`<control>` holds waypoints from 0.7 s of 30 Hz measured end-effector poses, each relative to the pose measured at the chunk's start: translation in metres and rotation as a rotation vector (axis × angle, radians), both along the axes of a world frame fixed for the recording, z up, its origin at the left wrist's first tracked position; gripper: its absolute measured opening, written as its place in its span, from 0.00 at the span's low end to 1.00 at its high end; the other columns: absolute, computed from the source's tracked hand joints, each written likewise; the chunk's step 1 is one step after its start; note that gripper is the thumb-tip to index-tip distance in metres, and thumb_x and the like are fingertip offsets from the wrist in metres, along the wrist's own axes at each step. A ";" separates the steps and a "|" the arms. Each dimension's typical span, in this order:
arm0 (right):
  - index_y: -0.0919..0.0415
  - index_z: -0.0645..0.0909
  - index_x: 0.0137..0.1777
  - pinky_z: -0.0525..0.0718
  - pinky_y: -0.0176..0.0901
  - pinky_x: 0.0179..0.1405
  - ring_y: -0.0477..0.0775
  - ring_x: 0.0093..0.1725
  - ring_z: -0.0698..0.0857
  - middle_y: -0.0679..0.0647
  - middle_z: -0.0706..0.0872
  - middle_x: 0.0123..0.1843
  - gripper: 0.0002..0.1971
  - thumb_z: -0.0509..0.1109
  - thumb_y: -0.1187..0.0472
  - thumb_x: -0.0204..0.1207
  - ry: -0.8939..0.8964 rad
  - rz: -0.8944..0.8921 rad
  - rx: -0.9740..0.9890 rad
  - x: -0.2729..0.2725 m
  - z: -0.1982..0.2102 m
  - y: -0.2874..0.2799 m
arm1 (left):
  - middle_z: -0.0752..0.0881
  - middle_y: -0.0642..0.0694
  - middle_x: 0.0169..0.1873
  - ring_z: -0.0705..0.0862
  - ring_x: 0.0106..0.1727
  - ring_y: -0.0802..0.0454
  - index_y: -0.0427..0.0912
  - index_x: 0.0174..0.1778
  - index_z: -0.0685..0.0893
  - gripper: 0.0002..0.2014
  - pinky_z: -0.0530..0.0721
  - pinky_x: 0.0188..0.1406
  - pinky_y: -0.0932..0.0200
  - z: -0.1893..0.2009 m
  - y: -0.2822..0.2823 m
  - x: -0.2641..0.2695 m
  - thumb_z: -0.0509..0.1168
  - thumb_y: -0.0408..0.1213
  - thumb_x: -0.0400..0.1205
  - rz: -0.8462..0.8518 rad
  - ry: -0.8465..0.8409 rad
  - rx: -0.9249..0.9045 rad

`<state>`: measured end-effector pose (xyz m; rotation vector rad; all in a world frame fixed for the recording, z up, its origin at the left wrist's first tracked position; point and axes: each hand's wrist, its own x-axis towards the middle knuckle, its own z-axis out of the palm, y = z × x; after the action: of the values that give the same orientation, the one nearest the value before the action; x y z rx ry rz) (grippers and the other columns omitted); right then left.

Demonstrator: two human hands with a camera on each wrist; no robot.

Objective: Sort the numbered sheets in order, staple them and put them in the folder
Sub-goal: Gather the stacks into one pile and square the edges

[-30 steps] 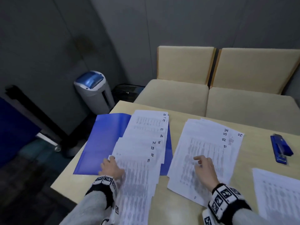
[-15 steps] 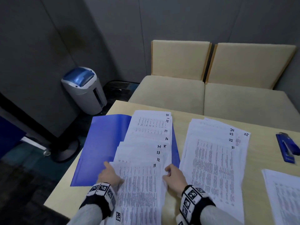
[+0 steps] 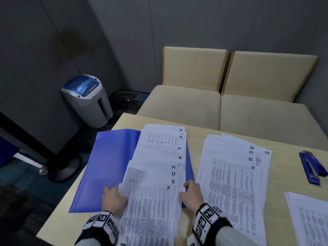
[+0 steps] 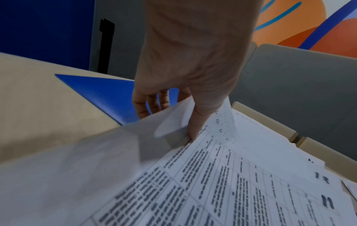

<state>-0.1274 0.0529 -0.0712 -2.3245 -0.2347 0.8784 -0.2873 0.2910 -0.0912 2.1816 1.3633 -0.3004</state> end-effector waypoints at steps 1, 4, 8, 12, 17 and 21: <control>0.59 0.71 0.60 0.77 0.42 0.48 0.55 0.53 0.78 0.54 0.70 0.57 0.15 0.65 0.63 0.74 -0.015 -0.028 0.008 0.005 0.002 0.000 | 0.82 0.40 0.53 0.75 0.61 0.39 0.46 0.55 0.82 0.17 0.78 0.51 0.55 -0.001 -0.001 0.002 0.68 0.41 0.70 0.013 -0.043 -0.015; 0.61 0.73 0.63 0.79 0.44 0.54 0.57 0.54 0.80 0.59 0.76 0.60 0.17 0.67 0.63 0.74 0.019 -0.088 0.081 0.020 0.001 0.003 | 0.86 0.45 0.44 0.83 0.48 0.44 0.45 0.43 0.83 0.11 0.85 0.46 0.51 -0.004 -0.002 0.007 0.70 0.44 0.68 0.067 -0.140 -0.039; 0.62 0.73 0.62 0.76 0.41 0.45 0.55 0.50 0.79 0.60 0.81 0.58 0.15 0.65 0.65 0.75 0.086 -0.173 0.128 0.031 -0.003 0.006 | 0.87 0.46 0.39 0.84 0.42 0.44 0.43 0.42 0.81 0.08 0.84 0.42 0.52 0.006 -0.010 0.017 0.70 0.41 0.72 0.108 -0.179 -0.022; 0.63 0.74 0.58 0.86 0.52 0.52 0.59 0.52 0.83 0.58 0.82 0.55 0.13 0.64 0.68 0.73 0.184 -0.376 0.218 0.030 -0.004 0.010 | 0.84 0.42 0.49 0.82 0.51 0.40 0.40 0.53 0.78 0.15 0.77 0.44 0.54 0.011 -0.016 0.026 0.71 0.38 0.72 0.109 -0.154 -0.036; 0.63 0.78 0.58 0.74 0.32 0.32 0.54 0.49 0.82 0.57 0.84 0.53 0.14 0.63 0.71 0.74 0.157 -0.350 0.293 0.030 -0.003 0.016 | 0.84 0.42 0.50 0.82 0.56 0.39 0.40 0.56 0.77 0.20 0.82 0.55 0.51 0.018 -0.011 0.033 0.70 0.37 0.69 0.165 -0.147 -0.142; 0.61 0.77 0.54 0.74 0.30 0.33 0.54 0.47 0.81 0.58 0.84 0.51 0.11 0.63 0.73 0.74 0.115 -0.351 0.330 0.031 -0.002 0.019 | 0.88 0.45 0.47 0.84 0.52 0.43 0.45 0.51 0.84 0.13 0.85 0.53 0.52 0.024 -0.009 0.035 0.66 0.37 0.71 0.108 -0.173 -0.201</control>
<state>-0.0959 0.0724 -0.0731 -1.9250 0.0732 0.7306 -0.2521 0.2819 -0.0676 1.9157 1.2909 -0.1940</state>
